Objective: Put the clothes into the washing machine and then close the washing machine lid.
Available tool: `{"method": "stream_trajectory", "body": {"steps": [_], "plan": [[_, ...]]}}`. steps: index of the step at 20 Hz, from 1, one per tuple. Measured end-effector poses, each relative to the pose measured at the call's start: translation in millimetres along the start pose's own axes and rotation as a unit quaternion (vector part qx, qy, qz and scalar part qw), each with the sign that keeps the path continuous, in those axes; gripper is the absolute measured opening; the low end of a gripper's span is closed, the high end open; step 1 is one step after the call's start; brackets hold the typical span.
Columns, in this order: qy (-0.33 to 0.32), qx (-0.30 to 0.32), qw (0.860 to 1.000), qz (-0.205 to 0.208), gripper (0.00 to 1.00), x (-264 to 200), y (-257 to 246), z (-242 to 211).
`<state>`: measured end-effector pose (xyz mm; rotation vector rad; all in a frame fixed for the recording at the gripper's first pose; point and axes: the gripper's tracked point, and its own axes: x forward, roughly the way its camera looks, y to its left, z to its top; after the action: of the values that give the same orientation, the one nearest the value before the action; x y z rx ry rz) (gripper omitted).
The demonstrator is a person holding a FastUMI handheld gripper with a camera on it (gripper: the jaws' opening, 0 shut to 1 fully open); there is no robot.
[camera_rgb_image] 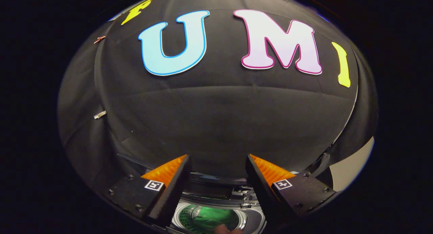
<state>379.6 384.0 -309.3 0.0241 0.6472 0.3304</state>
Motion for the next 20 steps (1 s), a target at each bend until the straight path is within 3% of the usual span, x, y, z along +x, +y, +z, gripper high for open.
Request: {"method": "stream_trajectory", "body": {"steps": [20], "plan": [[-0.065, -0.013, 0.998, 0.013, 1.0, -67, 9, -36]]}}
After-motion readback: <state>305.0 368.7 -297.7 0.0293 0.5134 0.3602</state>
